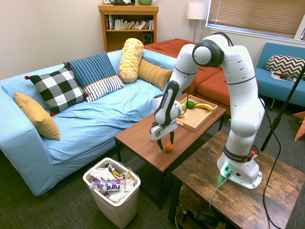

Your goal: Put the tangerine in the tray

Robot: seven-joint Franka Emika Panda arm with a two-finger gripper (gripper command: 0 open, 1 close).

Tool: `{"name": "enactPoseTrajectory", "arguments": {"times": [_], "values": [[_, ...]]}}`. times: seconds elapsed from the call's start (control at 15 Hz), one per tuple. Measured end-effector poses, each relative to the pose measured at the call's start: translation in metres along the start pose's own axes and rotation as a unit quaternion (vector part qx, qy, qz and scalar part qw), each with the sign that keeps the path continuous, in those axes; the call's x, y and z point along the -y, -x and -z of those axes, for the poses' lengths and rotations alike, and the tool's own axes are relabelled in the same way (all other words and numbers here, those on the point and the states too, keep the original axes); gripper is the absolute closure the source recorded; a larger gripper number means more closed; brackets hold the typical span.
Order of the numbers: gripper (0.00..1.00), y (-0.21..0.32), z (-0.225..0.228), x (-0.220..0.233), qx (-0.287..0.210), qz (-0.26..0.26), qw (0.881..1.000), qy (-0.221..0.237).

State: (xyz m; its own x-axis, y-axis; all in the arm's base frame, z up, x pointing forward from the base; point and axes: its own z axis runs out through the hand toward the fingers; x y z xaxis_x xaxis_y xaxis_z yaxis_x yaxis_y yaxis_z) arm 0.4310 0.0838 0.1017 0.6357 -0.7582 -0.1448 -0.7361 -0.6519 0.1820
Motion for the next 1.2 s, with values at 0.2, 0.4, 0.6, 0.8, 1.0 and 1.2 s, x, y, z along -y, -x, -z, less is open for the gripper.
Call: {"name": "enactPoseTrajectory", "arguments": {"times": [0.2, 0.4, 0.6, 0.8, 1.0, 1.2], "values": [[1.0, 0.001, -0.007, -0.003, 0.007, -0.005, 1.0, 0.006], [1.0, -0.002, -0.017, -0.008, 0.015, -0.008, 1.0, 0.012], [1.0, -0.003, -0.021, -0.01, 0.018, -0.009, 1.0, 0.015], [1.0, -0.004, -0.021, -0.01, 0.018, -0.009, 1.0, 0.015], [1.0, -0.005, -0.019, -0.008, 0.017, -0.008, 1.0, 0.011], [1.0, -0.011, 0.002, -0.003, 0.007, -0.009, 1.0, -0.004]]}}
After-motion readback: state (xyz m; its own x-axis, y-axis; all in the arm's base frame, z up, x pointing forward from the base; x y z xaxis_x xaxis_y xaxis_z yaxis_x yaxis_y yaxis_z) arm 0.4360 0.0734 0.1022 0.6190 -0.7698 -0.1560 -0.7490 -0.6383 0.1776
